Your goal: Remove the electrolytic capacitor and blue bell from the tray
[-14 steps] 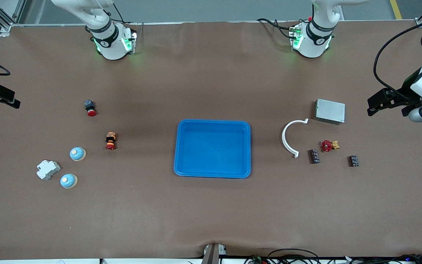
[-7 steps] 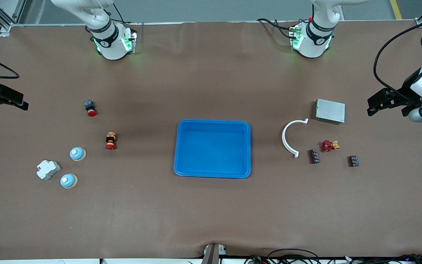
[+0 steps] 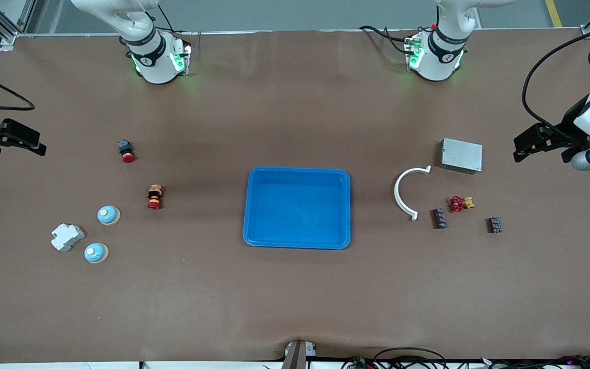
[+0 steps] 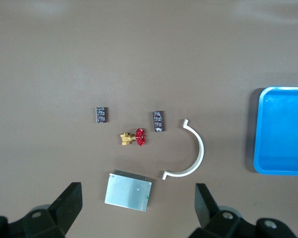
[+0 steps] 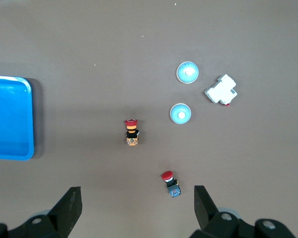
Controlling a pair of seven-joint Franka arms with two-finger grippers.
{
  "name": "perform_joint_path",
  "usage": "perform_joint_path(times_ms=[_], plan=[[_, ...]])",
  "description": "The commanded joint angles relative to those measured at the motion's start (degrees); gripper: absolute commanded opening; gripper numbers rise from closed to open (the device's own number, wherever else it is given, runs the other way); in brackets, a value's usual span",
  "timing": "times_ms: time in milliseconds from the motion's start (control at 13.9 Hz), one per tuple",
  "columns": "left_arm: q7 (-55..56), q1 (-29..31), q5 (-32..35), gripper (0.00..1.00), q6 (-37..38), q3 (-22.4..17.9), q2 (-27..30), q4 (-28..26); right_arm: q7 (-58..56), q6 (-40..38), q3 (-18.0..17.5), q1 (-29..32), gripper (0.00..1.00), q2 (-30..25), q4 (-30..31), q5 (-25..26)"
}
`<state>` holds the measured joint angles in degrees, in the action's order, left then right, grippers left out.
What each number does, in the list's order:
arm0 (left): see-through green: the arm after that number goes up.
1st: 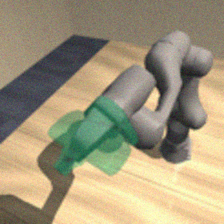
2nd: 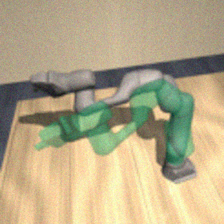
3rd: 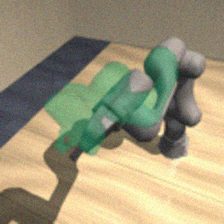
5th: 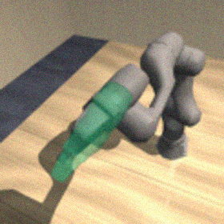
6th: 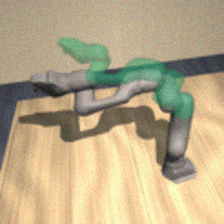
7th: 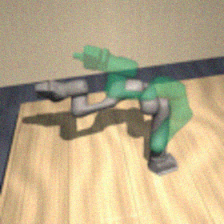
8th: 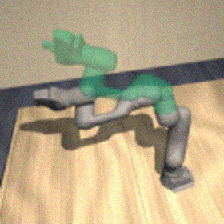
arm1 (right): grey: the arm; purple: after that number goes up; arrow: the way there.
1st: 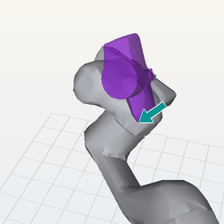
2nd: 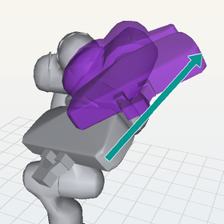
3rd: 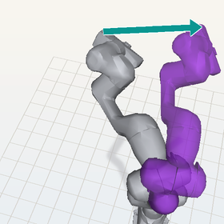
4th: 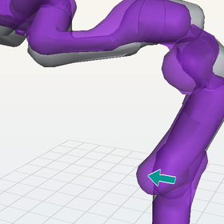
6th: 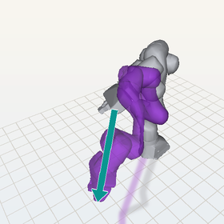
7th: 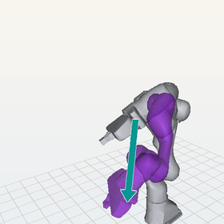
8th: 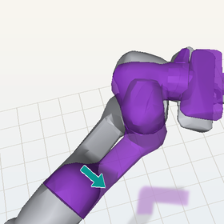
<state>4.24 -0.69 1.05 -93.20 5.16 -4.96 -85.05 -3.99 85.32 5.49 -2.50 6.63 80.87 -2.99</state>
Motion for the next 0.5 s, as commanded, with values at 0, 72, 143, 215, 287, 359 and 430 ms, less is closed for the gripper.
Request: perform_joint_path(times_ms=[0,72,143,215,287,359,430], plan=[[-0.3,0.1,-0.2,1.0,0.0,0.0,-0.5,1.1,0.7,0.7,0.4,0.1,1.0,-1.6,2.3,-0.3],[-0.3,0.1,-0.2,1.0,0.0,0.0,-0.5,1.1,0.7,0.6,0.5,0.1,1.0,-1.6,2.2,-0.2],[-0.3,0.1,-0.3,1.0,0.0,0.0,-0.5,1.1,0.7,0.2,0.7,0.2,1.0,-1.8,2.3,-0.1],[-0.3,0.1,-0.3,1.0,0.0,0.0,-0.4,1.1,0.7,0.1,0.8,0.5,1.0,-1.9,2.2,0.1],[-0.3,0.1,-0.3,1.0,0.0,0.0,-0.4,1.1,0.7,0.0,0.7,1.2,1.0,-1.9,2.3,0.1],[-0.3,0.0,-0.3,1.0,0.0,0.0,-0.4,1.1,0.5,0.0,0.8,1.4,1.0,-2.0,2.3,0.1],[-0.3,0.0,-0.3,1.0,0.0,0.0,-0.3,1.1,0.4,-0.1,0.8,1.6,1.0,-2.1,2.2,0.1]])
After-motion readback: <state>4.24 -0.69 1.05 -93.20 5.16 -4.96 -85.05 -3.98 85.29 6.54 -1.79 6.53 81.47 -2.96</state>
